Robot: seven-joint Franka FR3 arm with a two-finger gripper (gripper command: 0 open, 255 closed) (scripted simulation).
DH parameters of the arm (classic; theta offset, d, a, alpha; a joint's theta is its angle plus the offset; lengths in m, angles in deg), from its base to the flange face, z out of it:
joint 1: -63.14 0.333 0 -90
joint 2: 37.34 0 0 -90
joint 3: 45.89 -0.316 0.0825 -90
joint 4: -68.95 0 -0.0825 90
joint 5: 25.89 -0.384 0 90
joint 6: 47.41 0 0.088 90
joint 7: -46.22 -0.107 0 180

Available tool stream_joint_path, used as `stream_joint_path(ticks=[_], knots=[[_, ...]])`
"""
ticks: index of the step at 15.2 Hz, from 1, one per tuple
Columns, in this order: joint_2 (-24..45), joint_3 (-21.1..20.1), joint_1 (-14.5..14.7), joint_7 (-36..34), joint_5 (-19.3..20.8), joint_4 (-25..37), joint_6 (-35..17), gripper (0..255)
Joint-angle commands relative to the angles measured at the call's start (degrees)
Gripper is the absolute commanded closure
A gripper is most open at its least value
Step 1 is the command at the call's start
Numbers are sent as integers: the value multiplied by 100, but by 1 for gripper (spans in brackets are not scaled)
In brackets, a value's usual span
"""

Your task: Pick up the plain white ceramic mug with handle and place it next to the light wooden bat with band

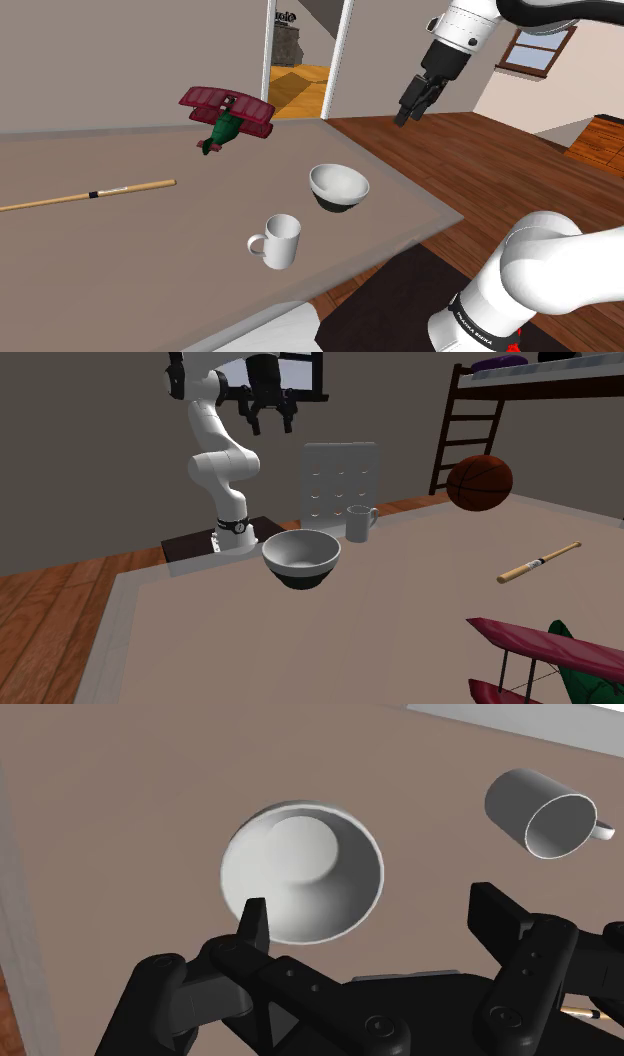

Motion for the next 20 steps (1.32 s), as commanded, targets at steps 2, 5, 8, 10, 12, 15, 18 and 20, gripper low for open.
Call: stream_joint_path(ticks=[2, 5, 8, 10, 12, 15, 18, 20], knots=[[15, -90, 30, -89, -54, -130, -144, 0], [109, -366, 124, -353, -217, -481, -589, 0], [278, -654, 224, -618, -379, -772, -1054, 0], [436, -852, 290, -795, -483, -931, -1375, 0], [629, -1055, 353, -975, -580, -1061, -1705, 0], [988, -1371, 432, -1248, -707, -1198, -2212, 0], [1426, -1698, 486, -1536, -792, -1264, -2729, 0], [1758, -1923, 501, -1742, -815, -1268, -3074, 0]])
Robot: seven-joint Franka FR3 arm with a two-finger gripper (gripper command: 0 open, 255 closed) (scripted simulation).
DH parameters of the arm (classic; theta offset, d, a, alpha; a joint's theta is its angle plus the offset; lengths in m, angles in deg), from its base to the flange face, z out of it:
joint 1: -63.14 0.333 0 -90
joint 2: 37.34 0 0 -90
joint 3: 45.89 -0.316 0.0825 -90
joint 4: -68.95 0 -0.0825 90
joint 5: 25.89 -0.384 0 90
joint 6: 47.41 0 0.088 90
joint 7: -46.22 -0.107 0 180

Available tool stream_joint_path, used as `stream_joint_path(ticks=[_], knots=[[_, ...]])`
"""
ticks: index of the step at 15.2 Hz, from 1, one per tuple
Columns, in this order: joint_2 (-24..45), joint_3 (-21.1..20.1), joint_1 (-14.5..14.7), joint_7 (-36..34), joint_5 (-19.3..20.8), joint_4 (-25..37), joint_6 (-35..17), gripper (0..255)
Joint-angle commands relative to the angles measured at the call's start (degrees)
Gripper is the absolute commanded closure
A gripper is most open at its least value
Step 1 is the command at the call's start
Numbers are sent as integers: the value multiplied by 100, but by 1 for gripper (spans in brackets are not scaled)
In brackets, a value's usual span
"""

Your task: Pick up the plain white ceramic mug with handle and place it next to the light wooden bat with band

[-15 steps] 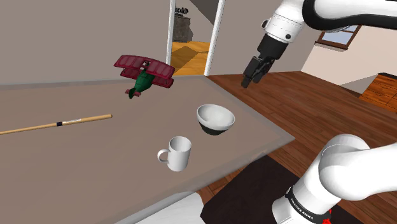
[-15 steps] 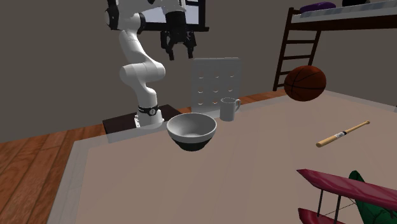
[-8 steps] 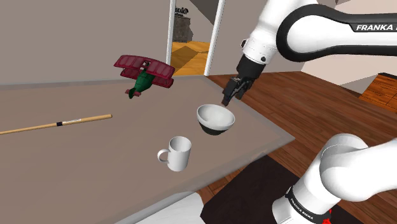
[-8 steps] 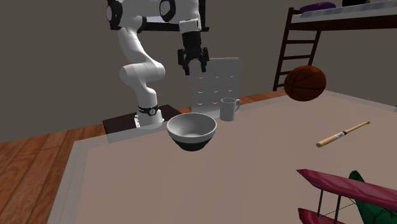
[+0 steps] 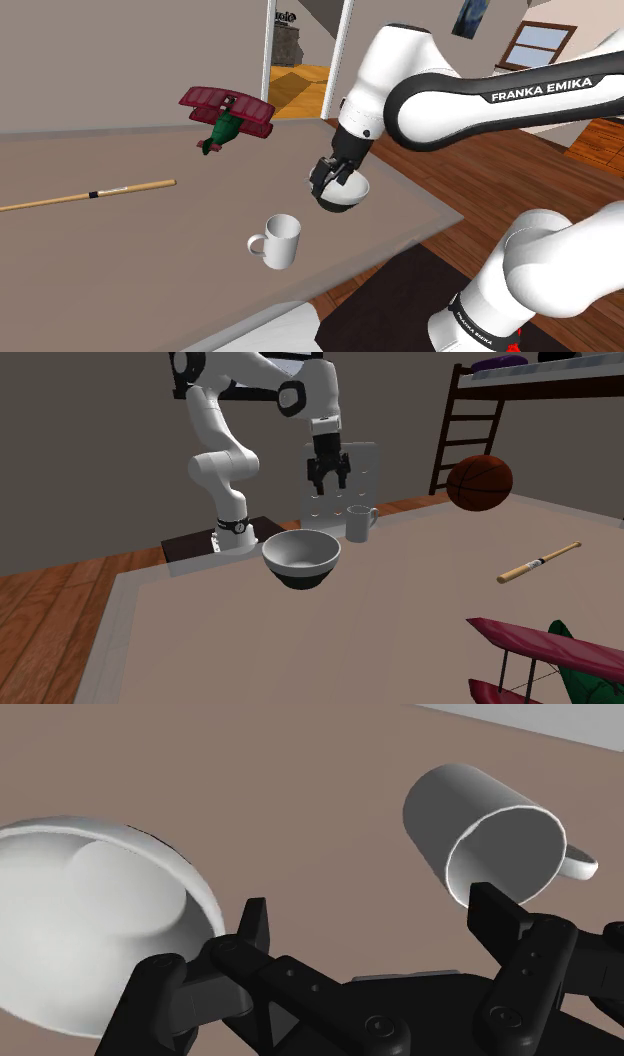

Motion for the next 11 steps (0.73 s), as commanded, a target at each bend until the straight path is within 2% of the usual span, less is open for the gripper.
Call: stream_joint_path(ticks=[1, 6, 11], knots=[[355, -244, 18, -235, -19, 5, -366, 0], [1351, -838, -65, -881, 193, 173, -1195, 0], [1715, -966, -148, -1038, 357, 105, -1609, 0]])
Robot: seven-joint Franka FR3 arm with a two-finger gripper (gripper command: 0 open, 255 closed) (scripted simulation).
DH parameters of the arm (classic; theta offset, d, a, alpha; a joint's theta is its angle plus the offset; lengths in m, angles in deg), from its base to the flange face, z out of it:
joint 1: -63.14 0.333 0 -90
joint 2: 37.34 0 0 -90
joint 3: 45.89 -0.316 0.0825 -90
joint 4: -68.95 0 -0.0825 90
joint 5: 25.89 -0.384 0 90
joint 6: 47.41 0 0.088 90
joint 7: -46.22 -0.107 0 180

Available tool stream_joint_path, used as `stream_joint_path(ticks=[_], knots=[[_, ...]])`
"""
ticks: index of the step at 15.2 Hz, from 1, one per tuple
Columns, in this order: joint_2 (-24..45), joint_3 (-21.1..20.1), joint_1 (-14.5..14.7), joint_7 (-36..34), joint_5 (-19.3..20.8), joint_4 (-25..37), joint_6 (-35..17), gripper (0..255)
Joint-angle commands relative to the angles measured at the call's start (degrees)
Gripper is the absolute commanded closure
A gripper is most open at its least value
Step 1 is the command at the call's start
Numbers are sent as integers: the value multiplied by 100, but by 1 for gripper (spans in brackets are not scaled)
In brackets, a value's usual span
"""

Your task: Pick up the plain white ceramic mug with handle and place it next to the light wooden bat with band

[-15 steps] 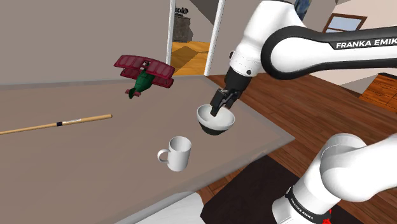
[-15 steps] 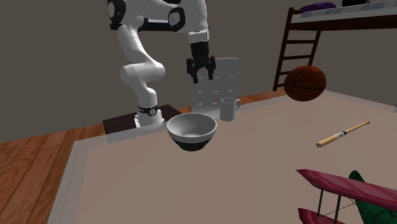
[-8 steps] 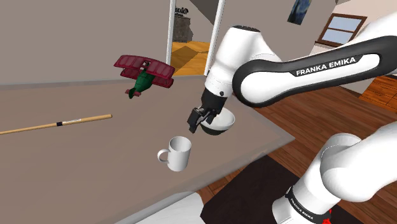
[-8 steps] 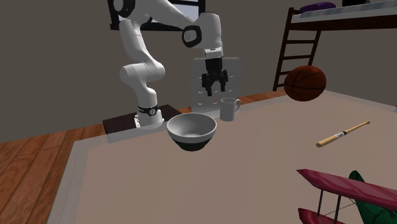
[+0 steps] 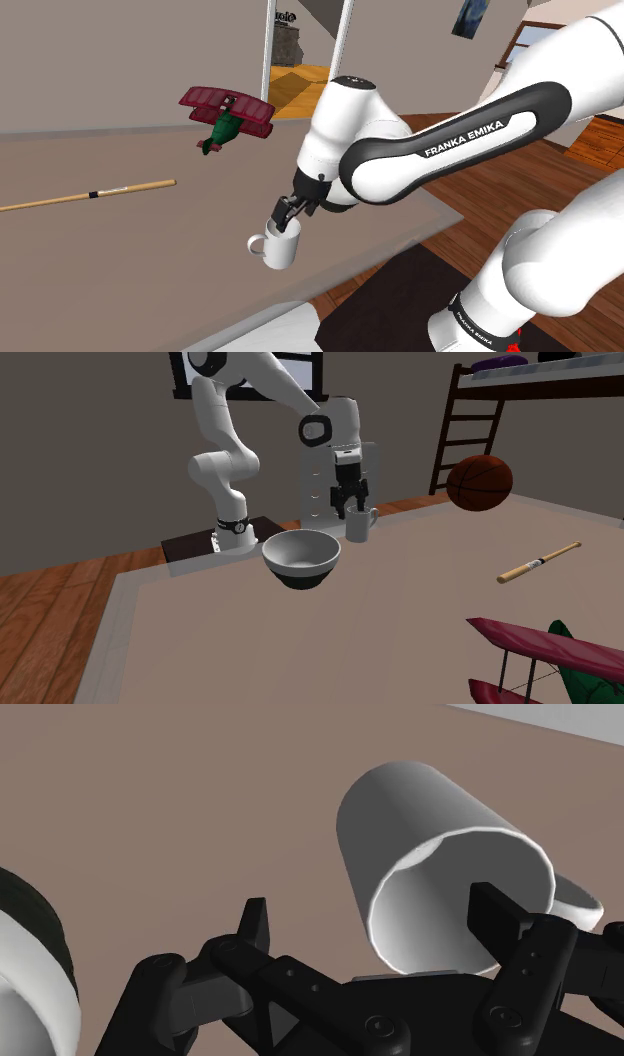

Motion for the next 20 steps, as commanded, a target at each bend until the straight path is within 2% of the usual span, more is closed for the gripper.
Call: stream_joint_path(ticks=[1, 3, 11, 12, 20], knots=[[158, -50, -41, -66, 79, -36, -188, 0], [361, -106, -100, -156, 201, -76, -418, 0], [360, -104, -97, -156, 200, -77, -417, 0], [360, -104, -97, -156, 200, -77, -417, 255], [360, -104, -97, -156, 201, -76, -417, 255]])
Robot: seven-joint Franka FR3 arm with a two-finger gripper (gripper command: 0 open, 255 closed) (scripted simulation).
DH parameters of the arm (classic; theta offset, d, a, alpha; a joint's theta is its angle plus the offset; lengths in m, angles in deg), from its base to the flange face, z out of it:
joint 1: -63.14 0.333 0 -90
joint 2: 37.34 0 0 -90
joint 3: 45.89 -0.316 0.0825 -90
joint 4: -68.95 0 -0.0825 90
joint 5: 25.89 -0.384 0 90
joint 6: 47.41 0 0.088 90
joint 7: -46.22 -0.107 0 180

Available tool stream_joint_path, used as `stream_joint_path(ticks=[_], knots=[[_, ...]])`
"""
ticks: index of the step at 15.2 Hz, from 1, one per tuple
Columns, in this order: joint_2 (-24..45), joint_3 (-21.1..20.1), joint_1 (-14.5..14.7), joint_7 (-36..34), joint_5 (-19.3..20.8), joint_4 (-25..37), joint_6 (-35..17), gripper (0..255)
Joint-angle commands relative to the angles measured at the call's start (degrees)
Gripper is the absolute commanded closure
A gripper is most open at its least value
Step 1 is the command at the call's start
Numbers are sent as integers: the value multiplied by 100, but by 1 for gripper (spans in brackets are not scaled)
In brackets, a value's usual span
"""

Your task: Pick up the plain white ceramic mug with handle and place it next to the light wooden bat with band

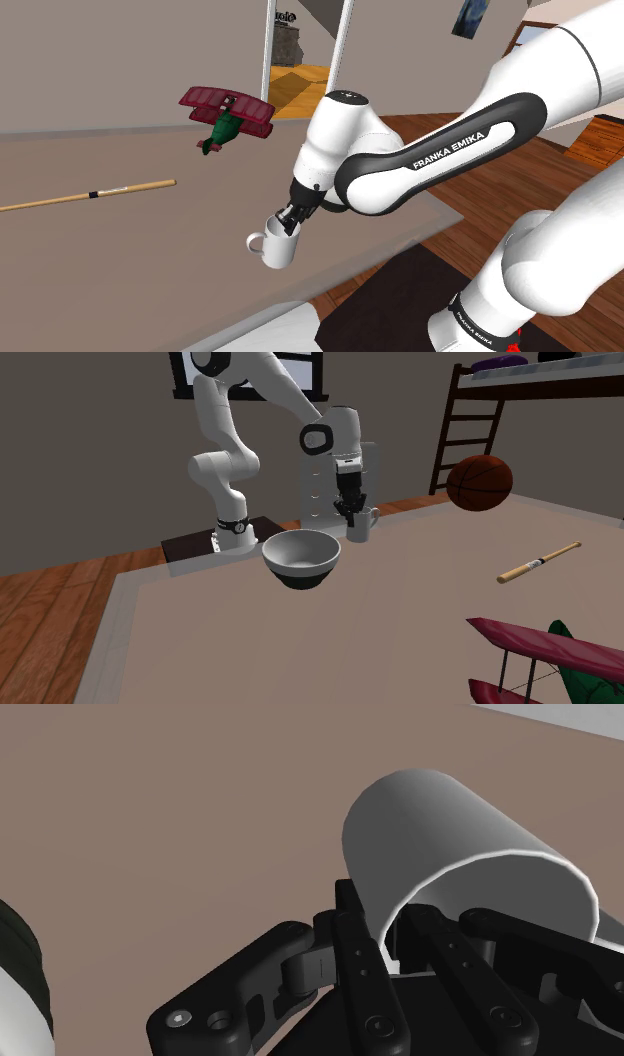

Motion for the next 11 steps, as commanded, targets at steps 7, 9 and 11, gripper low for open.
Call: stream_joint_path(ticks=[7, 9, 11], knots=[[-363, 116, 81, 167, -191, 200, 538, 255], [-469, 153, 101, 208, -234, 277, 716, 255], [-568, 189, 117, 244, -269, 359, 891, 255]])
